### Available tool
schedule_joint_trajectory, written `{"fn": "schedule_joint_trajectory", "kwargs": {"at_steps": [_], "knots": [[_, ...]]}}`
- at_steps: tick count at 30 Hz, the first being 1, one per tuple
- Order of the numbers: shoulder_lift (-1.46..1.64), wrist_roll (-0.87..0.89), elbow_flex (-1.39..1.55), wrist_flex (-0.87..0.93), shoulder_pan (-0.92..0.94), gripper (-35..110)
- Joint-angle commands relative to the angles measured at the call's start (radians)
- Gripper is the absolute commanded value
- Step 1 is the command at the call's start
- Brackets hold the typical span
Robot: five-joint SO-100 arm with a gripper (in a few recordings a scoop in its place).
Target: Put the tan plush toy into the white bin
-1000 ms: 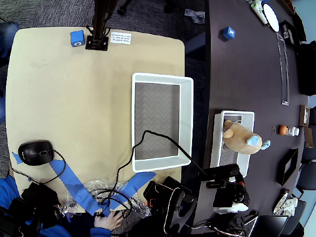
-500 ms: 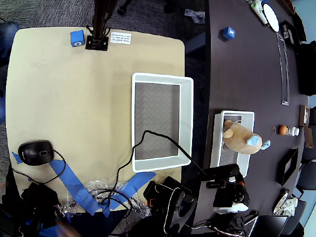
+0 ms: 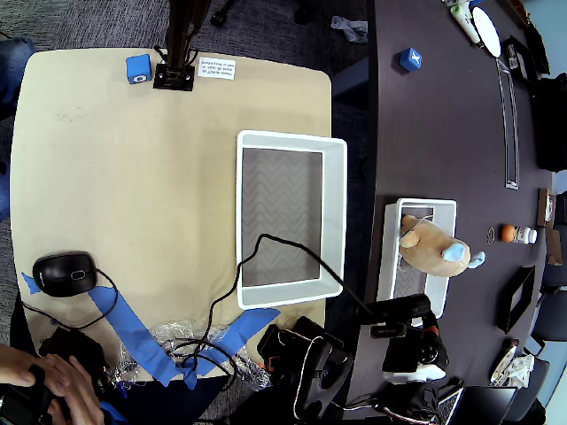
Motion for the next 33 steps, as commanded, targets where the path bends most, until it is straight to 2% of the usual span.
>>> {"fn": "schedule_joint_trajectory", "kwargs": {"at_steps": [1, 15, 21, 27, 33], "knots": [[0.021, -0.012, -0.029, 0.008, 0.015, 5], [0.021, 0.0, -0.046, 0.005, 0.23, 6], [0.005, 0.008, -0.21, 0.008, 0.399, 6], [-0.075, 0.141, -0.396, 0.008, 0.609, 6], [-0.227, 0.179, -0.494, 0.008, 0.617, 6]]}}
